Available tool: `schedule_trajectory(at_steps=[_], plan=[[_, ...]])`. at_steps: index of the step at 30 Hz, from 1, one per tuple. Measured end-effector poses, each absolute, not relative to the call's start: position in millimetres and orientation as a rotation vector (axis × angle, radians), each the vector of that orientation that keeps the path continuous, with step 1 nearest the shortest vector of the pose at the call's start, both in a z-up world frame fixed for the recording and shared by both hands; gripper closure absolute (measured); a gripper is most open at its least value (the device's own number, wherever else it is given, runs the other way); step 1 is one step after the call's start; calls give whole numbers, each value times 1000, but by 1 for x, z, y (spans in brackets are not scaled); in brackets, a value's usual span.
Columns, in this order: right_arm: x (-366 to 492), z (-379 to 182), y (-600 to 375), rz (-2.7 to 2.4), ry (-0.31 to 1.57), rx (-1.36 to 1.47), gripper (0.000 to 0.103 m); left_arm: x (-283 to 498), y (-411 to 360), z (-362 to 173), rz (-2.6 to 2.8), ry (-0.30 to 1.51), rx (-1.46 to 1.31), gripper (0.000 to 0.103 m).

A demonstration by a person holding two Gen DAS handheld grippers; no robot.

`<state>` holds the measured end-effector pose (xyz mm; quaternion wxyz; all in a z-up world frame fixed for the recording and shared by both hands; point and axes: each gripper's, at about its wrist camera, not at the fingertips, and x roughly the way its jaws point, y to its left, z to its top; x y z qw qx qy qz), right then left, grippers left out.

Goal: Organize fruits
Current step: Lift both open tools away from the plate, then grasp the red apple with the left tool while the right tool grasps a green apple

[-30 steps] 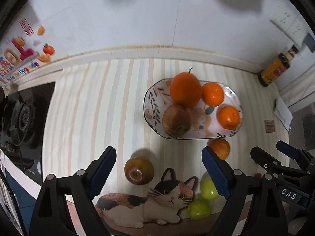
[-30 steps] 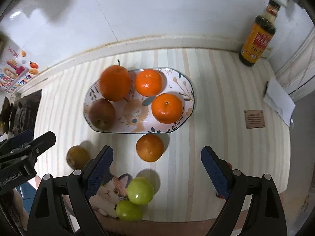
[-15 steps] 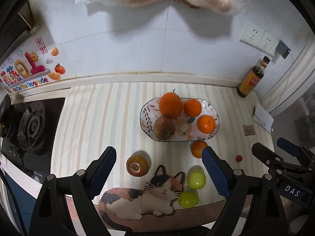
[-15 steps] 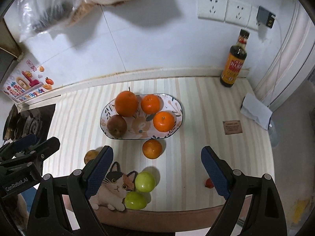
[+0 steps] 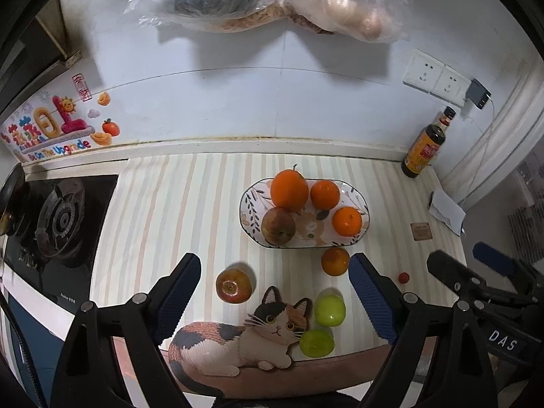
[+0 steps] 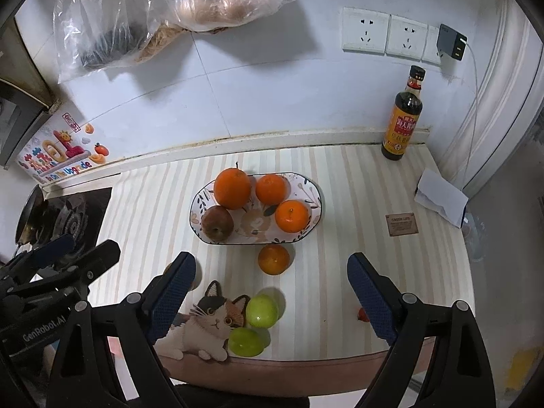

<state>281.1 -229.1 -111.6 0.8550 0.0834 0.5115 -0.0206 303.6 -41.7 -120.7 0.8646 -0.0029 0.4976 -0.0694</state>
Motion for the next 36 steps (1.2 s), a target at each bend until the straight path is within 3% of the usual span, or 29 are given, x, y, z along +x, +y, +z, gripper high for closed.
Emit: schedule_trajectory(at_steps=[2,5,16,22,24,26,27,36], plan=[[284,-122,-231,-38,1099,188,10,307,-39,-125,-128,1050,-5,14],[290,-146,-234,-21,1150,226,10,311,-34,-137,-85,1065,19,1],[315,-314,-227,47,1504,374,10,325,-8,-221,66,1233,92,1],[319,-376,-221,53,1613,411,10,341,-8,-262,80,1334,102,1],[320,-387,-217,63,1630,403,19,351,-10,-277,77,1371,96,1],[321,-392,-213,71,1636,382,41,361,-11,-289,72,1405,95,1],[321,-393,-212,70,1630,363,43,367,-12,-297,62,1428,87,1],[327,-391,-214,66,1630,342,44,401,-9,-365,4,1601,59,2]])
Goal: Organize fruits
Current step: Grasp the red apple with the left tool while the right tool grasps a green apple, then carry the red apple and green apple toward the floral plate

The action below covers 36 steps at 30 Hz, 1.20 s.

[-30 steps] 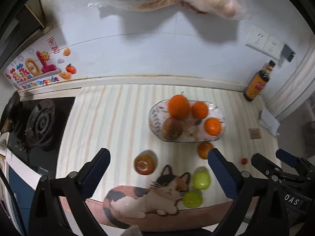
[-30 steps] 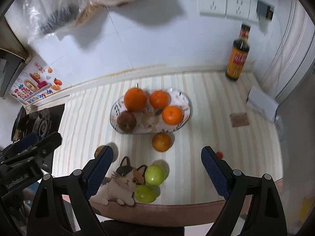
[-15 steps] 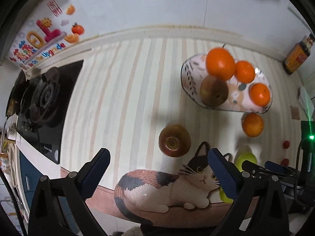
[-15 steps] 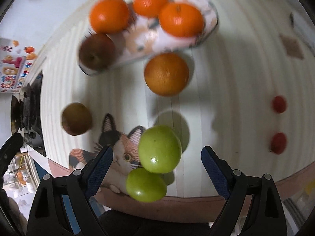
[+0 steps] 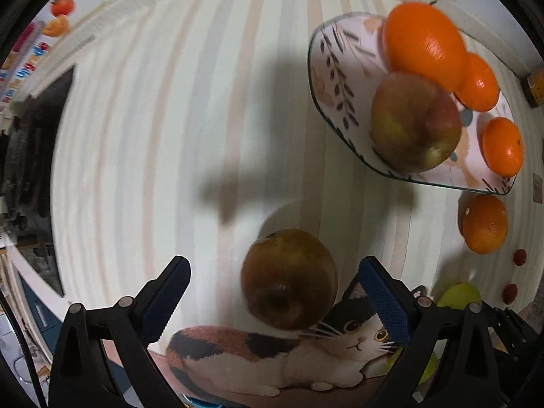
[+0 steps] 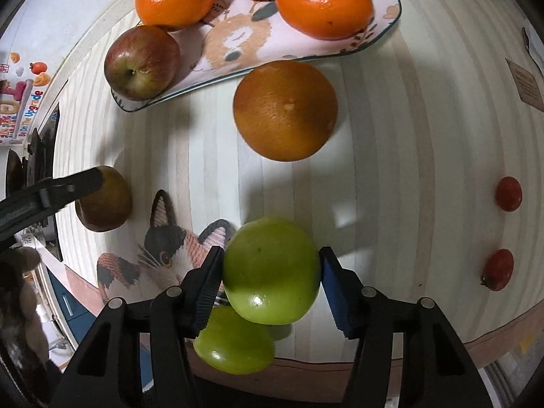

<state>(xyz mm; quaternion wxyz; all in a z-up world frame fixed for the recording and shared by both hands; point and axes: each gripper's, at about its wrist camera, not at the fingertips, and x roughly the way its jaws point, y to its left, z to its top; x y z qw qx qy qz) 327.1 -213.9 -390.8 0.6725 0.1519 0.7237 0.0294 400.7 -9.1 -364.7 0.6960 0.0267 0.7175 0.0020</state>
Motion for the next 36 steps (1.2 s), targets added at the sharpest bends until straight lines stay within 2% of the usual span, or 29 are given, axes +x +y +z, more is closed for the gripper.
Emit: schedule_trajectory(at_steps=[1,2,3,14,20,30,36], plan=[[327,-391,-213,67,1630,341,44,401,-9,-367,-5,1600,52,4],[328,-392,-211,68,1631,340,44,400,-9,-369,-13,1596,44,21],[329,-392,-209,71,1633,338,44,399,-9,-370,-22,1599,27,45],[332,-387,-217,71,1634,333,44,349,-22,-359,-84,1547,83,44],[338,-385,-222,58,1637,361,43,348,-26,-375,-124,1594,37,38],[342,-383,-229,49,1646,369,43,347,-32,-398,-113,1612,40,41],[337,-383,-232,40,1649,388,43,358,-20,-382,-129,1584,-28,40]])
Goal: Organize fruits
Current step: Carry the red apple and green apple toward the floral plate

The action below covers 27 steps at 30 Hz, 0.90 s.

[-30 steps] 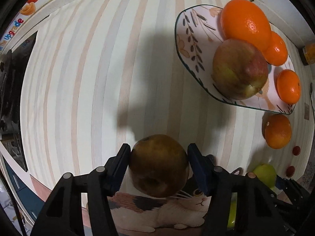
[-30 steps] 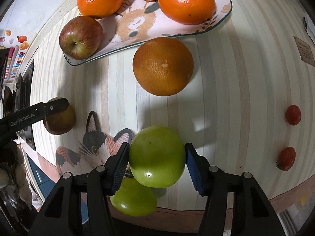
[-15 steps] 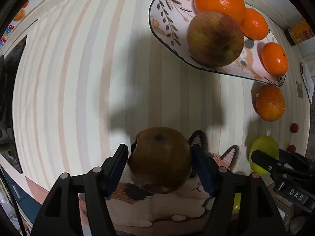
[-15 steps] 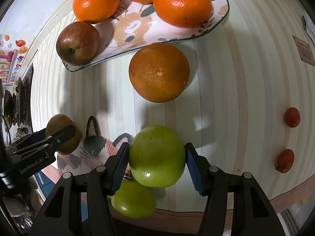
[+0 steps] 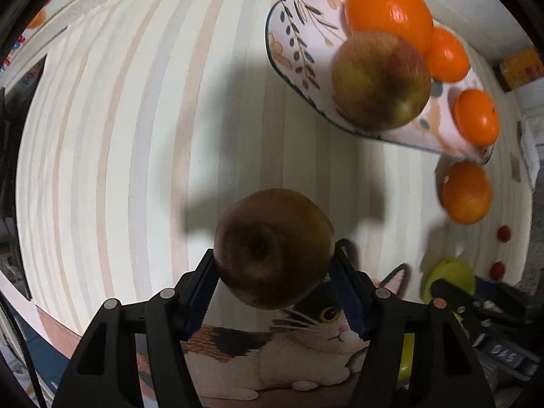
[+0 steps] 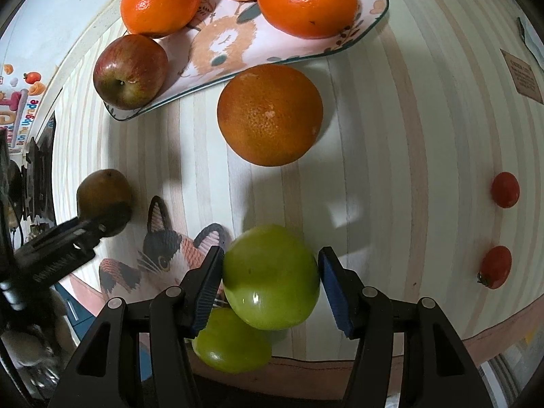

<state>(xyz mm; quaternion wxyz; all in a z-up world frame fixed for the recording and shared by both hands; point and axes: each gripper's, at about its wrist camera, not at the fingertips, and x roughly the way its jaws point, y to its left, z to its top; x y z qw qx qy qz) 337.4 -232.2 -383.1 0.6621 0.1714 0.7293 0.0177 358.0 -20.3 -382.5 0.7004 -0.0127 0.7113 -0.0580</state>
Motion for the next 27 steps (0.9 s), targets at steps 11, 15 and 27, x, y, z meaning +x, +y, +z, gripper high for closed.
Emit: schedule_trajectory(at_steps=[11,15,27], plan=[[329,-384,-228,35,1654,384,42,375,-18,-386,-134,1607,-52,38],[327,-383,-225,34,1658,386,42,393,-13,-386,-129,1607,-64,37],[322,-387,-219,54,1649,367,42,392,-27,-385,-118,1570,12,39]])
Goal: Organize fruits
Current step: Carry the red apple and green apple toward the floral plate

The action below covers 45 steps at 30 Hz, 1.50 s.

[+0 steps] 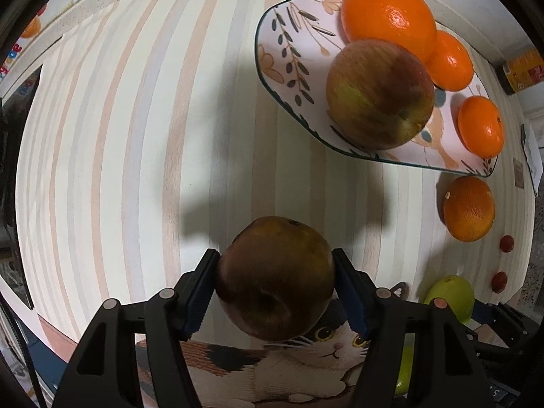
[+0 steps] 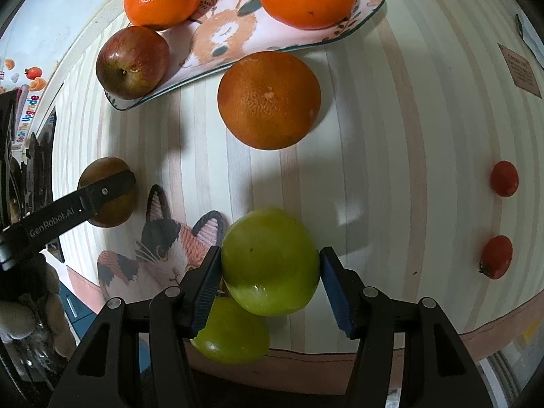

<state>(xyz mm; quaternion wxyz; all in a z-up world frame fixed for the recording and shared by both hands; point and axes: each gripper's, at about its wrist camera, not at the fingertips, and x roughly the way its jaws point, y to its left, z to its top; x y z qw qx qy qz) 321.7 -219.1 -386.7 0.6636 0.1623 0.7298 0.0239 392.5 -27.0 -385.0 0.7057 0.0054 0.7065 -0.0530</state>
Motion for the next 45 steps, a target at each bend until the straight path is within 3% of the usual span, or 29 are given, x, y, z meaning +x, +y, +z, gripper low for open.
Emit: schedule_trajectory(at_steps=[6,21,30,42,44,45], plan=[[320,-383,-214,63,1615,347,43,386,-29,-377,-126,1557,19,40],[388,-309,-227,95,1406,414,43,444,-37,-280,-219,1426,-128,40],[466,-325,-217,81,1441,329,43,519,-25,-301,-145,1492,-107,40],[490,-350,-220,71,1527,349,43,552,-40,-346,-120,1612,-49,39],[490,-347,-219,87,1516,369,28,552,-41,-346,-108,1608,-31,39],[490,-345,-219,89,1513,371,23,552,-40,-346,-110,1609,-31,29]])
